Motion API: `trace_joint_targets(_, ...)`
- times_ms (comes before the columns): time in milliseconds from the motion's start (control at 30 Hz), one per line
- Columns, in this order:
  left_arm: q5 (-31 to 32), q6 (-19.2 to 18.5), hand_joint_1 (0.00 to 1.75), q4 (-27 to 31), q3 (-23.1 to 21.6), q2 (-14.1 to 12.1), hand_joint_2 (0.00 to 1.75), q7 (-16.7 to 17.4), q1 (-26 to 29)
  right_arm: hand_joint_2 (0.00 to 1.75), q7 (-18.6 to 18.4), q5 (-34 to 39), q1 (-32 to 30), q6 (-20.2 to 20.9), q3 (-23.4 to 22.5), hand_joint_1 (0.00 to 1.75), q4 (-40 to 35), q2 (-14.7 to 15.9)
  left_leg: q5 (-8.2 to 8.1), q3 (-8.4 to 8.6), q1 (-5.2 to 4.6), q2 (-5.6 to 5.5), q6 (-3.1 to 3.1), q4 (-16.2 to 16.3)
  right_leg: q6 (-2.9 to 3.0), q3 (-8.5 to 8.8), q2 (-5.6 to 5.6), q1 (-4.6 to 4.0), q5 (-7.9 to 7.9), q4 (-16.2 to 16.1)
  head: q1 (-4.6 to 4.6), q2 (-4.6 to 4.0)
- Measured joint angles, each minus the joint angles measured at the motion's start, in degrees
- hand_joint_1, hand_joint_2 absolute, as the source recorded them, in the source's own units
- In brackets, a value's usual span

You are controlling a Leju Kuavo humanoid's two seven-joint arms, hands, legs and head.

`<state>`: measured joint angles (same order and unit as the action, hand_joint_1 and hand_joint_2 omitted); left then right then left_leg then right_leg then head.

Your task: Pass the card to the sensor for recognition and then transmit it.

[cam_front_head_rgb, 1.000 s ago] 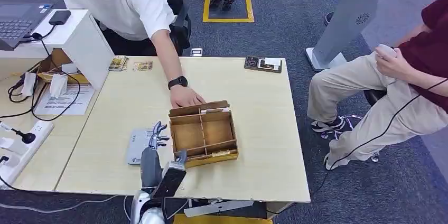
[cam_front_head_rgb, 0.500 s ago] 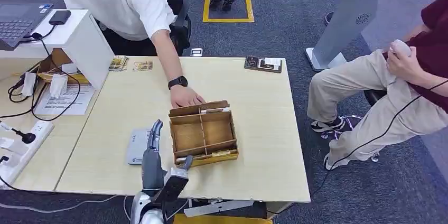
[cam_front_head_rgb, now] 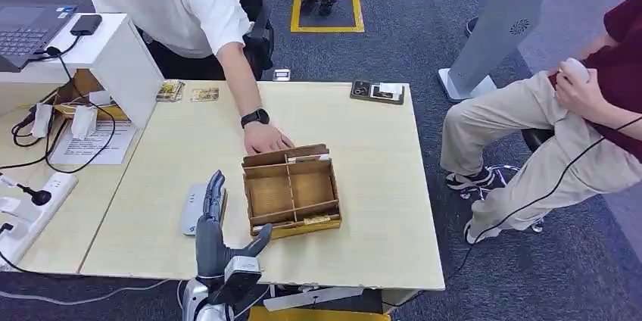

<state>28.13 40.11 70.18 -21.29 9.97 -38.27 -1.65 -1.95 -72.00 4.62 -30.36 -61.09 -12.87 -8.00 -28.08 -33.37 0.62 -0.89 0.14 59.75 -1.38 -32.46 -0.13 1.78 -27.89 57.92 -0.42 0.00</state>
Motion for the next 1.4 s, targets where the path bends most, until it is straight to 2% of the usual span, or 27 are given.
trace_joint_targets(200,-0.18,0.00,0.00,0.31,0.00,-0.02,1.75,0.00,0.19,1.75,0.02,0.00,0.01,0.00,0.00,0.00,0.00,0.00,0.00,0.00,0.00,0.00,0.00,0.00,0.00,0.00,0.00,0.00,0.00,0.00,0.00,0.00)
trace_joint_targets(300,-3.03,-0.02,0.00,0.79,0.00,-0.15,1.75,0.04,0.33,1.75,0.13,0.15,-0.01,0.00,0.00,0.00,0.00,0.00,0.00,0.00,0.00,0.00,0.00,0.00,0.00,0.00,0.00,0.00,0.00,0.00,-0.02,0.00)
trace_joint_targets(533,-7.10,-2.69,0.00,4.75,-1.01,-2.69,1.75,1.01,1.12,1.75,0.77,0.42,-0.02,0.02,0.00,0.00,0.00,0.00,0.00,0.01,0.01,0.01,0.00,0.00,0.00,-0.01,0.01,-0.01,0.00,0.00,-0.02,0.00)
trace_joint_targets(667,-4.76,-3.63,0.00,5.33,-2.84,-4.46,1.75,2.49,1.21,1.75,0.79,0.20,0.00,0.13,0.00,0.00,0.00,0.00,0.00,0.01,0.00,0.02,0.00,0.00,0.00,-0.01,0.02,0.00,0.00,0.00,0.00,0.02)
trace_joint_targets(1000,-0.57,-3.34,0.00,3.33,-7.37,-7.89,1.75,2.75,1.03,1.75,0.77,0.04,0.00,0.35,0.00,0.00,0.00,0.00,0.00,0.01,0.00,0.02,0.00,0.00,0.00,-0.03,0.02,0.00,0.00,0.00,0.00,0.00)
trace_joint_targets(1400,0.15,-3.52,0.00,1.82,-8.76,-9.16,1.75,2.80,0.35,1.75,0.79,0.04,0.02,0.37,0.00,0.00,0.00,0.00,0.00,0.00,0.00,0.02,0.00,0.00,0.00,-0.03,0.03,0.00,0.00,0.00,0.00,0.00)
